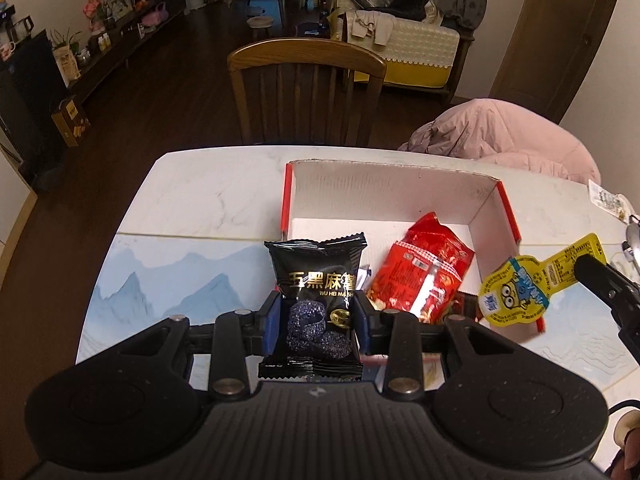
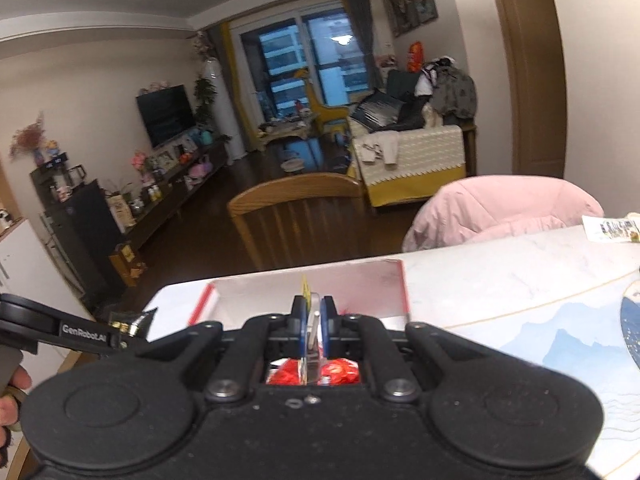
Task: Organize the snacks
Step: 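Carry both snacks over the box and open both grippers to drop them, then move both tools back to the blue cookie packet and candy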
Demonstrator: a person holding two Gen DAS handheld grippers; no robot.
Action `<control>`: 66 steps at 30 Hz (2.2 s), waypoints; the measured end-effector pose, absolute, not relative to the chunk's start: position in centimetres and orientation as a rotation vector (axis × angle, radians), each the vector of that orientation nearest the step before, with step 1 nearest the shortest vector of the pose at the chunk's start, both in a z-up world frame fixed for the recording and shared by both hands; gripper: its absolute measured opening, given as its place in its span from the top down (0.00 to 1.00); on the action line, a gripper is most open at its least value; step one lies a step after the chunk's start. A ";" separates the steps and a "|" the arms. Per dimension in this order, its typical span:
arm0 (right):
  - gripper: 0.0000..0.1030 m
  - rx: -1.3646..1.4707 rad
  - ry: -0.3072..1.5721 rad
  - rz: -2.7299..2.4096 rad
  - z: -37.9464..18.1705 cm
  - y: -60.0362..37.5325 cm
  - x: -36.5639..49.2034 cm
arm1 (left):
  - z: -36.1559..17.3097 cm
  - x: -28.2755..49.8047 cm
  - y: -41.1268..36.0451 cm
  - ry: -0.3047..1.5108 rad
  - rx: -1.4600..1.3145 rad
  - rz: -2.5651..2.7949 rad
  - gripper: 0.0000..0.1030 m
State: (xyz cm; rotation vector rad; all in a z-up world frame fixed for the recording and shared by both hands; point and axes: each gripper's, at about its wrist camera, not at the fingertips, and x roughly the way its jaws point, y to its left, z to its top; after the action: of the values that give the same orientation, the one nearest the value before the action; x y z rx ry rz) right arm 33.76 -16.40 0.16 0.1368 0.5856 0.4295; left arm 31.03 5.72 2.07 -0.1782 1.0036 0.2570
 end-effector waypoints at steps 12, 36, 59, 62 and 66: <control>0.94 0.137 0.680 0.336 -5.3 -16.5 38.6 | -2.0 36.4 6.4 1.075 -0.121 0.307 0.65; 0.80 0.030 0.819 0.345 -8.4 -16.3 38.0 | -6.2 35.9 5.9 1.164 -0.130 0.280 0.63; 0.55 0.024 0.779 0.478 -4.1 -15.9 29.6 | -0.2 25.7 6.2 1.031 -0.151 0.184 0.49; 0.45 0.008 0.775 0.507 -3.9 -15.2 28.3 | 0.0 24.2 6.6 1.025 -0.158 0.182 0.48; 0.37 -0.006 0.784 0.549 -3.9 -14.2 26.5 | -0.2 22.4 7.2 1.028 -0.169 0.185 0.42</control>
State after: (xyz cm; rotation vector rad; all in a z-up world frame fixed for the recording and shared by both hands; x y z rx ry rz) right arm 26.51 -14.17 -3.87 -0.0063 0.7840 0.5487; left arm 22.41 7.21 -0.17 -0.1693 1.0281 0.1855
